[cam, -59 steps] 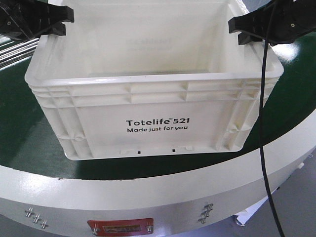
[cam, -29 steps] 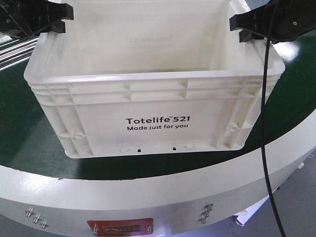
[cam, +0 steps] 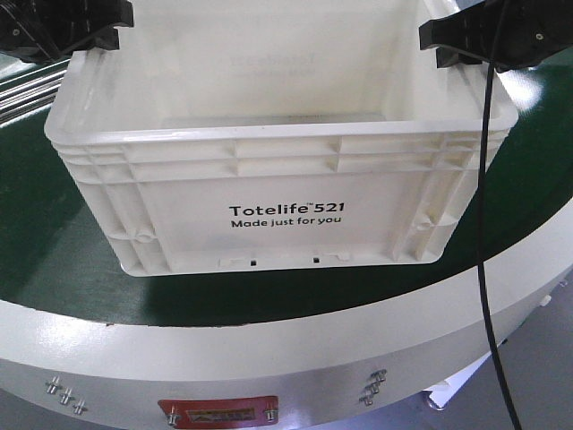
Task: Place moving items into box and shelve
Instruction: 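Hold the crate raised with both grippers while the base backs away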
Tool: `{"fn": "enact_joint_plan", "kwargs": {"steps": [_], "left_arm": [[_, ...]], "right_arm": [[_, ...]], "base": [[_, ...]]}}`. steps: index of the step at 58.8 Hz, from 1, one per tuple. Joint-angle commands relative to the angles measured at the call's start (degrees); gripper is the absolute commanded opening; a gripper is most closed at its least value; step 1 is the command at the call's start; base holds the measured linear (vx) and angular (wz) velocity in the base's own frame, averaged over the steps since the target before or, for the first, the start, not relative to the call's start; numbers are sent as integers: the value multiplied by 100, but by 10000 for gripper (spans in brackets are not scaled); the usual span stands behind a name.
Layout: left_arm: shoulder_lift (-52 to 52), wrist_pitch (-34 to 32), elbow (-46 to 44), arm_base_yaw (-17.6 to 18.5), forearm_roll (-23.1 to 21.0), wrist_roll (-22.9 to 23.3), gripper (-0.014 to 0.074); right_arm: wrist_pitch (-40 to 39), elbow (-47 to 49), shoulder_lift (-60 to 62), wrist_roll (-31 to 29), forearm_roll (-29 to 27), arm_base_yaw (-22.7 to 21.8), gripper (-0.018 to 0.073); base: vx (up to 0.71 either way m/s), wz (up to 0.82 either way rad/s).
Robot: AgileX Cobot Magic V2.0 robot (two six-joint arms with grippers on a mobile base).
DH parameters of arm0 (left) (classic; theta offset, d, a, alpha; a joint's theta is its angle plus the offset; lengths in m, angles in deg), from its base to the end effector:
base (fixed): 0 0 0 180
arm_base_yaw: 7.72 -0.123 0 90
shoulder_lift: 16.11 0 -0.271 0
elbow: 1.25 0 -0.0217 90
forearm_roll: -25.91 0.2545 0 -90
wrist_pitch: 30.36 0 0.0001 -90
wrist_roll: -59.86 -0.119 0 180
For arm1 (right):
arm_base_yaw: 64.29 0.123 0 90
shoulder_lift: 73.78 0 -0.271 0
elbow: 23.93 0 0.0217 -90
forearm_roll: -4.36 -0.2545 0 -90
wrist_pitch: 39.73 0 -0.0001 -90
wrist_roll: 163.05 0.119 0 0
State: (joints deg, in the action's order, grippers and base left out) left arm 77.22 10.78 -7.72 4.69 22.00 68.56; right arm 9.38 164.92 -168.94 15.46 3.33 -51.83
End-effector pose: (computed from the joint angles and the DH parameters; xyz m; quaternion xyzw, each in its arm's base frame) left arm 0.3528 -0.0831 0.3560 0.0158 0.8982 -0.1112 0.4249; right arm 0.3516 0.0793 0.3461 -0.1095 0.9187 0.0447 0.3767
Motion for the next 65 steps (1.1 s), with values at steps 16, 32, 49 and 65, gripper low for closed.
{"fn": "enact_joint_plan", "kwargs": {"steps": [16, 32, 49, 65], "left_arm": [[-342, -917, -314, 46, -296, -89, -20], [-342, -912, -314, 46, -296, -89, -20], [-342, -958, -314, 46, -430, -84, -20], [-342, -1042, -314, 46, -430, -84, -16]], "right_arm": [[-893, 290, 352, -100, -226, 18, -13], [-899, 290, 352, -100, -226, 18, -13], [-919, 290, 352, -95, -226, 18, -13], [-962, 290, 352, -79, -250, 18, -13]], "base": [[0, 0], [0, 0], [0, 0], [0, 0]]}}
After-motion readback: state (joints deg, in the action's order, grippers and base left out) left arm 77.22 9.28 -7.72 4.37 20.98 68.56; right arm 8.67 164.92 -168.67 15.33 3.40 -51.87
